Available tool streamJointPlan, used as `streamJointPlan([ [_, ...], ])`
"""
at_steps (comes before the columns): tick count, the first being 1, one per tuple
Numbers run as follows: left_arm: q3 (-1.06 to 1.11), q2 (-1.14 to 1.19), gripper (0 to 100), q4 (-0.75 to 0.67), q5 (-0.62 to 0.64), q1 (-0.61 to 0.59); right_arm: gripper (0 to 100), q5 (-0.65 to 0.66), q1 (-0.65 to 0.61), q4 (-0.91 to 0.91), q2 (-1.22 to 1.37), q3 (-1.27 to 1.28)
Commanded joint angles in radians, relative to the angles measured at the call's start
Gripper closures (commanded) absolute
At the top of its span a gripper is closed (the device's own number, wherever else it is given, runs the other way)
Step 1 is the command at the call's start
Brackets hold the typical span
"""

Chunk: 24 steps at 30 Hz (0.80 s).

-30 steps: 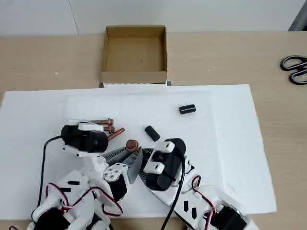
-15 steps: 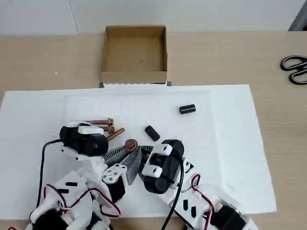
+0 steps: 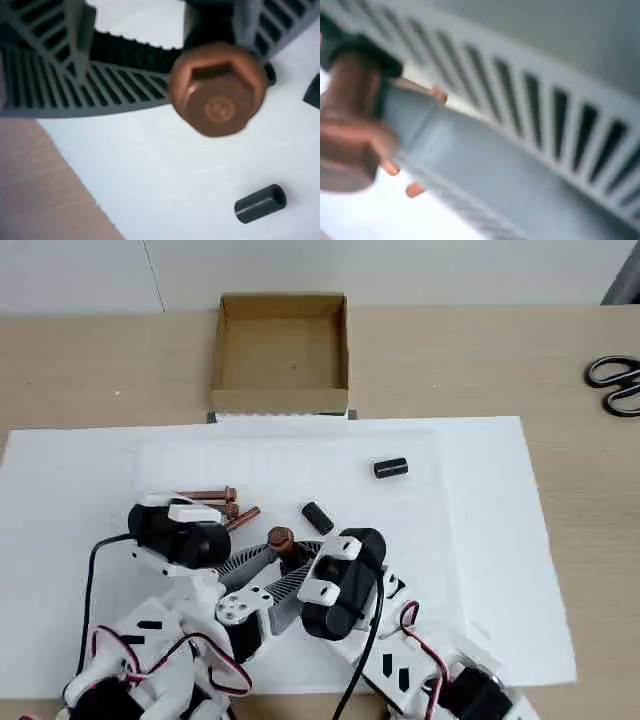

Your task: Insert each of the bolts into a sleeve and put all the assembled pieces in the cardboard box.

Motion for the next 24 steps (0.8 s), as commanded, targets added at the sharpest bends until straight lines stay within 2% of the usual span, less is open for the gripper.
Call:
streamJointPlan([
  [1,-0.002,0.011,81,0.017,-0.051,-0.051,99.6,0.008,0.001,-0.050,-0.007,-0.011],
  [19,-0.147,0.011,82,0.066,-0.077,-0.086,99.6,0.003,0.001,-0.050,-0.012,0.026],
  [21,-0.157,0.011,86,0.066,-0.083,-0.137,99.6,0.003,0.001,-0.050,-0.012,0.026],
  [24,-0.150,0.003,99,0.066,-0.138,-0.230,99.6,0.002,0.021,-0.050,-0.012,0.026],
])
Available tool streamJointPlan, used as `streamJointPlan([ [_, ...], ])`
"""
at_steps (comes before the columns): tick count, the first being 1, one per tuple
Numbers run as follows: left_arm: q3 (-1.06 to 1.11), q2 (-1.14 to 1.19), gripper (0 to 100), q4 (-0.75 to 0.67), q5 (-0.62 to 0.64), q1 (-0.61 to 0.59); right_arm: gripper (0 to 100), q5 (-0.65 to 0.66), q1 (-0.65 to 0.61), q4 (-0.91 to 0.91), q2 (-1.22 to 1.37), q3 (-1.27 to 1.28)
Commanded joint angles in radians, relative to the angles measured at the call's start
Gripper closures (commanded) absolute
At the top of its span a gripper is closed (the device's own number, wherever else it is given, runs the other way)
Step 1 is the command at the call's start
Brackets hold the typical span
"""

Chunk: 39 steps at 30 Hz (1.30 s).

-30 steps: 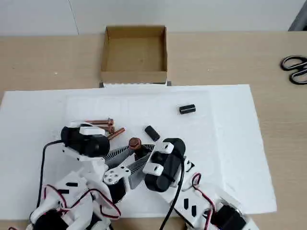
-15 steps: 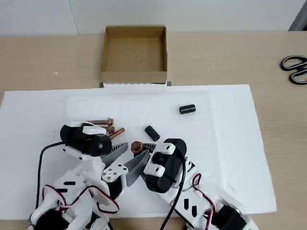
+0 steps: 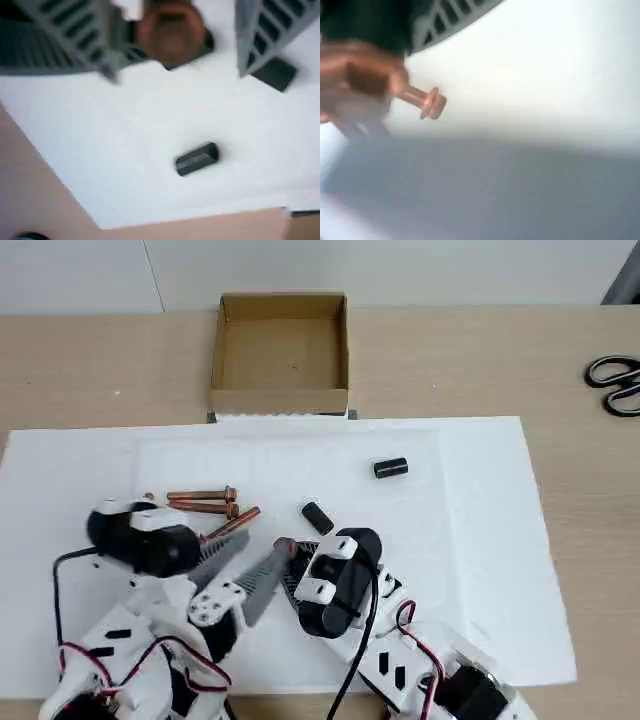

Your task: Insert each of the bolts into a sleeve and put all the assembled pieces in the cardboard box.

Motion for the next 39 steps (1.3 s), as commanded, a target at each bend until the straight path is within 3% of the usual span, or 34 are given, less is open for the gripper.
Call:
streamJointPlan([
  [1,-0.025,0.002,100,0.002,-0.066,-0.104,99.6,0.002,0.036,-0.033,-0.010,-0.011],
  [8,0.128,0.000,99,-0.011,-0.087,-0.359,99.6,-0.083,0.105,-0.031,-0.010,-0.012],
  [15,0.354,0.000,99,-0.230,-0.298,-0.509,99.6,-0.084,0.266,-0.031,-0.010,-0.015],
  [19,0.542,0.000,99,-0.391,-0.404,-0.526,99.6,-0.086,0.340,-0.031,-0.010,-0.015],
  [24,0.653,0.000,99,-0.520,-0.416,-0.523,99.6,-0.086,0.386,-0.031,-0.010,-0.012],
  [32,0.708,0.000,99,-0.537,-0.417,-0.523,99.6,-0.227,0.404,-0.027,0.002,0.018],
  [39,0.707,0.000,99,-0.537,-0.419,-0.523,99.6,-0.224,0.404,-0.028,0.199,-0.160],
])
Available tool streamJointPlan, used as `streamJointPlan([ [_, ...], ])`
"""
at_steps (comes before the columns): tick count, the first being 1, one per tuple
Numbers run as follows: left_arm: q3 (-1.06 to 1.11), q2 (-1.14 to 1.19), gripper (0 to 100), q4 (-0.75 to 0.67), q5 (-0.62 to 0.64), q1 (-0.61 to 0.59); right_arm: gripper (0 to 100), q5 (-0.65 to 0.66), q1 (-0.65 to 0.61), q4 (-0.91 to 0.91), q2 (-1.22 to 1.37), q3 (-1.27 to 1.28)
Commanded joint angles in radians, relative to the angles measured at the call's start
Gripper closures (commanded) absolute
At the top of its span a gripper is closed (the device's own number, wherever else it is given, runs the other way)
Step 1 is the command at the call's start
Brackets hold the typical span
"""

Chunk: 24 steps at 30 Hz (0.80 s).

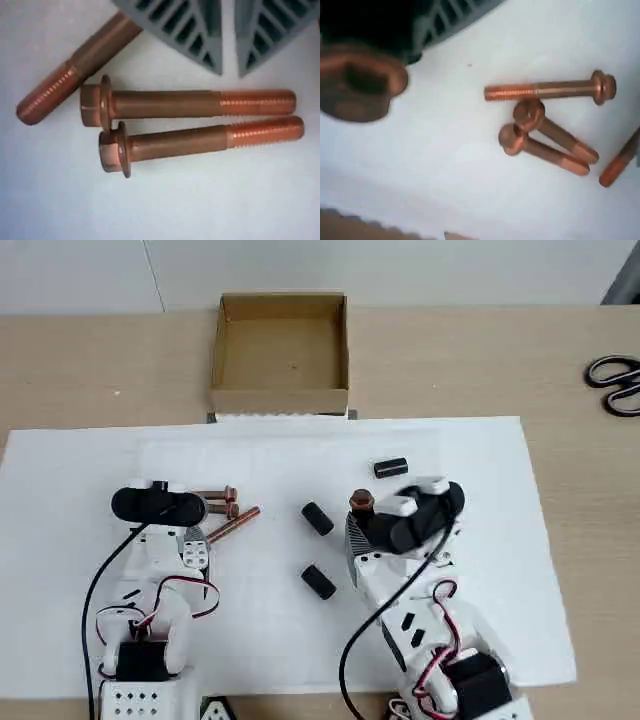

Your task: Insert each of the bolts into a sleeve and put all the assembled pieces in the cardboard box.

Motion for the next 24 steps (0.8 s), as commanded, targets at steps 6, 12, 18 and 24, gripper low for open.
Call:
streamJointPlan([
  [6,-0.008,-0.011,99,-0.026,-0.009,-0.003,99.6,-0.014,0.010,-0.036,0.581,-0.522],
  [12,-0.008,-0.011,99,-0.026,-0.008,-0.005,99.6,0.005,0.010,-0.099,0.969,-0.844],
  [18,-0.008,-0.011,99,-0.021,-0.005,-0.008,99.6,0.084,0.010,-0.237,1.242,-1.026],
  [24,-0.008,-0.011,99,-0.021,-0.005,-0.006,99.6,0.118,0.064,-0.421,1.521,-1.171],
])
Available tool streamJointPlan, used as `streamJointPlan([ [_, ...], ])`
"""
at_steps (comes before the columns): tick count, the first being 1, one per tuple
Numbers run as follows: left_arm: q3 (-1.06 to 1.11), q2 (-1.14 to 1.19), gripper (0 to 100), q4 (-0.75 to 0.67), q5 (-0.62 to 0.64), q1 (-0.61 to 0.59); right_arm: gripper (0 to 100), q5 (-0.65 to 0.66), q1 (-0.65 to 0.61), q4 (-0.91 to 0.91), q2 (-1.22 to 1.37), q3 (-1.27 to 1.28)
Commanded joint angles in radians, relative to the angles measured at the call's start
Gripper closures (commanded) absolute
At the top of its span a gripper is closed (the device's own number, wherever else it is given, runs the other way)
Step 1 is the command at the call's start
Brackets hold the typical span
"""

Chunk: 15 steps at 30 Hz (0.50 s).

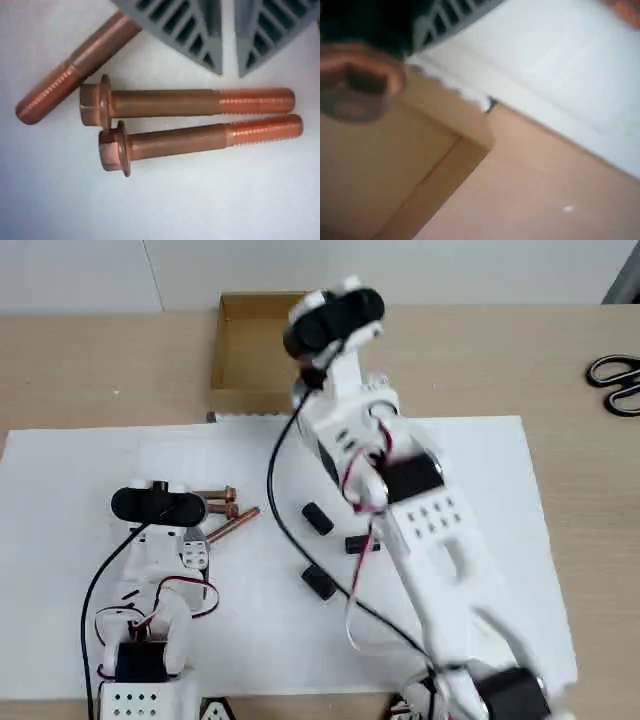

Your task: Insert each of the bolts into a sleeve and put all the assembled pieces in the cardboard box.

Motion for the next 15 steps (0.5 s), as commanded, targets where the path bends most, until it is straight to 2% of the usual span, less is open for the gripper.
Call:
streamJointPlan([
  [1,-0.008,-0.011,99,-0.020,0.002,-0.006,99.6,0.012,0.045,-0.125,0.136,-0.150],
  [15,-0.007,-0.011,99,-0.018,0.002,-0.006,99.5,0.011,0.074,-0.380,0.650,-0.520],
])
